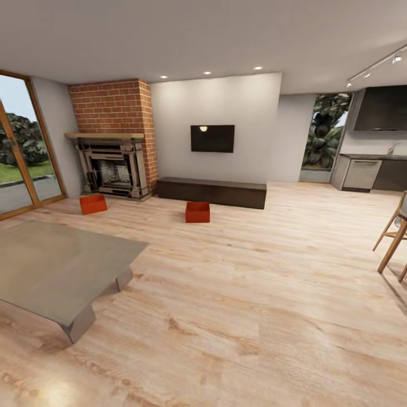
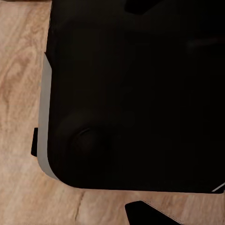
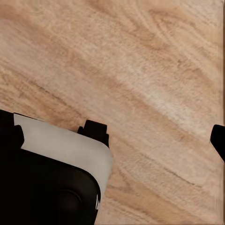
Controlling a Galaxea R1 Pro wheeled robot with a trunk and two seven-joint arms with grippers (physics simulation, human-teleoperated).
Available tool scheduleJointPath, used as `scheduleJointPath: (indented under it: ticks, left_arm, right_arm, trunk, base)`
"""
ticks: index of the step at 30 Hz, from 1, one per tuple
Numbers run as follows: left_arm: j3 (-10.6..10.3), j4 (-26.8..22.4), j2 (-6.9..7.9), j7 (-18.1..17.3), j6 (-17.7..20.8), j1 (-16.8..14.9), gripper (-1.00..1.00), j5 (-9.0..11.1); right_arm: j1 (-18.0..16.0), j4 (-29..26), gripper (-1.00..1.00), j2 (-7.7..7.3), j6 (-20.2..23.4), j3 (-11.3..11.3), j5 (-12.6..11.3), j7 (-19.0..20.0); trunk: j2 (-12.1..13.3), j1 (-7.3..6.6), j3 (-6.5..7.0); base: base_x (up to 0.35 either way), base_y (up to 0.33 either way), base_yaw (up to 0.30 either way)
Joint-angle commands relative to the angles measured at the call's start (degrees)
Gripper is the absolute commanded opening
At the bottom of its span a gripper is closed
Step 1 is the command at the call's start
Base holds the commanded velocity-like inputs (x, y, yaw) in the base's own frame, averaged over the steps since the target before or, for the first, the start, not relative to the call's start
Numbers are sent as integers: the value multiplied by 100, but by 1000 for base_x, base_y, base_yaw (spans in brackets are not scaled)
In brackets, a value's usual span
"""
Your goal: Move the two storage containers from the living room to the garage. In the garage, place one container on the floor and stack the other container on top of it (either order is fine).
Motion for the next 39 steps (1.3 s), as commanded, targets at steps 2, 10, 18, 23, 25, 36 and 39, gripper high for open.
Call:
scheduleJointPath:
  ticks: [2, 10, 18, 23, 25, 36, 39]
  left_arm:
    - [19, -1, -2, 2, -13, -1, 100, 45]
    - [19, -1, -2, 2, -13, -1, 100, 46]
    - [19, -1, -2, 2, -13, -1, 100, 45]
    - [28, -1, -6, 2, -38, -1, 100, 42]
    - [28, -1, -6, 2, -40, -1, 100, 42]
    - [28, -1, -4, 2, -42, -1, 100, 42]
    - [28, -1, -6, 2, -41, -1, 100, 42]
  right_arm:
    - [-8, 19, 100, -1, -36, 44, -4, 8]
    - [-8, 19, 100, -3, -36, 44, -4, 9]
    - [-8, 19, 100, -9, -36, 44, -4, 13]
    - [-8, 19, 100, -33, -11, 44, -5, 5]
    - [-8, 19, 100, -36, -12, 44, -4, 5]
    - [-8, 19, 100, -28, -27, 44, -4, 5]
    - [-8, 19, 100, -33, -27, 44, -4, 5]
  trunk:
    - [-2, 3, -5]
    - [-2, 3, -5]
    - [-2, 3, -5]
    - [-2, 3, -5]
    - [-2, 3, -5]
    - [-2, 3, -5]
    - [-2, 3, -5]
  base:
    - [322, 0, 0]
    - [322, 0, 0]
    - [322, 0, 0]
    - [322, 0, 0]
    - [322, 0, 0]
    - [322, 0, 0]
    - [322, 0, 0]
